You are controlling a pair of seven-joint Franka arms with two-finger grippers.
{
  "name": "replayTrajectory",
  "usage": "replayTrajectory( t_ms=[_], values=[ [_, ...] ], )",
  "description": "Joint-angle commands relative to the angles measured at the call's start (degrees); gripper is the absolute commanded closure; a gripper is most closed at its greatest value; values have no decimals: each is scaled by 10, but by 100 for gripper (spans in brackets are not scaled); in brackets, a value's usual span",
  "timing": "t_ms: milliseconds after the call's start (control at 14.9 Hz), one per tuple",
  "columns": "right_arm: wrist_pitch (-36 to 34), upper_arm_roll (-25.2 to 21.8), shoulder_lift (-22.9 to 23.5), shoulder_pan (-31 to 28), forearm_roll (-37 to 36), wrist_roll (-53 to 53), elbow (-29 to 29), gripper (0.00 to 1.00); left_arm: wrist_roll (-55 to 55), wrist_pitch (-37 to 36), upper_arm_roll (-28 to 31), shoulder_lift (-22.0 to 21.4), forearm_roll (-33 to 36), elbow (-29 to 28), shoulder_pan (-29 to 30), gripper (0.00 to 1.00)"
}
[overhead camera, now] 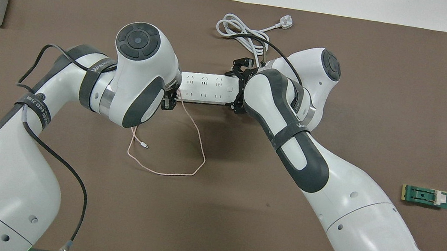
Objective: Unplug charger and place it aside
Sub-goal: 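Close the left gripper on the pink charger, then pull the pink charger away from the strip with the left gripper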
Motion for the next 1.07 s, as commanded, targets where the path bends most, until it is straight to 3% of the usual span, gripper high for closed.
replayTrajectory(
  t_ms=[0,335,669,736,803,870,937,1004],
  values=[
    [55,2,29,-2,18,-14,29,100,11,-92,12,-25,14,27,2,100],
    [55,2,29,-2,19,-14,29,100,46,-127,13,-58,14,37,13,100],
    [55,2,29,-2,18,-14,28,100,235,-151,13,-97,11,39,50,100],
    [55,2,29,-2,19,-14,27,78,293,-158,13,-105,10,37,64,100],
    [55,2,29,-2,21,-14,26,46,350,-164,13,-114,9,35,78,100],
    [55,2,29,-3,21,-13,26,31,412,-172,13,-121,8,29,90,100],
    [56,2,29,-2,20,-13,27,9,476,-186,13,-131,7,18,101,100],
    [55,2,28,-2,19,-13,27,0,546,-197,13,-148,7,-6,108,100]
  ],
)
